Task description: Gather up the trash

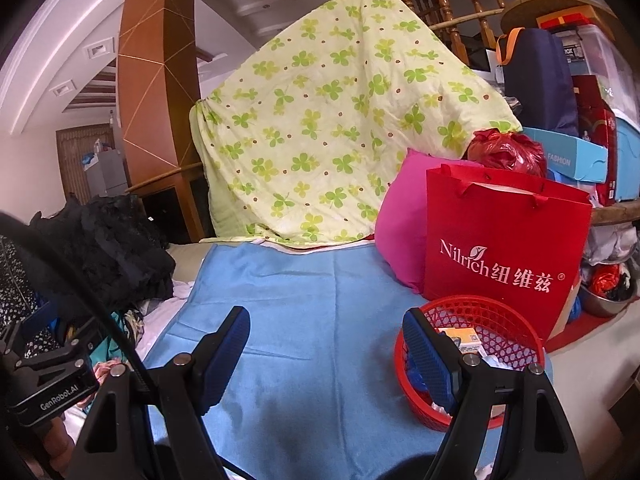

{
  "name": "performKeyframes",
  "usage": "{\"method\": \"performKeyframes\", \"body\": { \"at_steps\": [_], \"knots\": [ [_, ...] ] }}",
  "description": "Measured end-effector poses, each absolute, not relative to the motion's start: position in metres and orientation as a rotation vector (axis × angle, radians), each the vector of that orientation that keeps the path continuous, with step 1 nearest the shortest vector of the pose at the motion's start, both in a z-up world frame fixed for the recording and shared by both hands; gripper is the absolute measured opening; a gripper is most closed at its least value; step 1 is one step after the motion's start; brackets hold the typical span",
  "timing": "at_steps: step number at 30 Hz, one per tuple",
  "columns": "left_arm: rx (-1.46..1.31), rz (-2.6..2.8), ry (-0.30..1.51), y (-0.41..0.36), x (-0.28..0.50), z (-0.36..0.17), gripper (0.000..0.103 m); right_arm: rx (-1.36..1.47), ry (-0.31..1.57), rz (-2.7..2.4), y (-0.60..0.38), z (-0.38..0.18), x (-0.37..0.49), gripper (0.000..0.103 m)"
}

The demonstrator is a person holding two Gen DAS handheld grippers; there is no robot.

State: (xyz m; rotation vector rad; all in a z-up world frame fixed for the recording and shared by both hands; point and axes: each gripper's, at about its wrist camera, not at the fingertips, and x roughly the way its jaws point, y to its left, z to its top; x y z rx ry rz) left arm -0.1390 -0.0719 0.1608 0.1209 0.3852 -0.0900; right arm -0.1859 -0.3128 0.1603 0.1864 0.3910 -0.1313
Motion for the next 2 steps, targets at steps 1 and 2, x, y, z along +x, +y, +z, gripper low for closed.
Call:
{"method": "performKeyframes", "body": {
  "at_steps": [1,2],
  "knots": [
    [0.118,-0.091,0.389,-0.0714,-0.1358,0.1593,0.102,0.184,0.391,-0.134,-0.3125,0.1601,-0.1824,0.082],
    [0.115,-0.092,0.395,-0.0701,-0.1305,0.1568,0.102,0.179,0.392,-0.131,-0.3116,0.1592,-0.1782,0.082]
  ]
}}
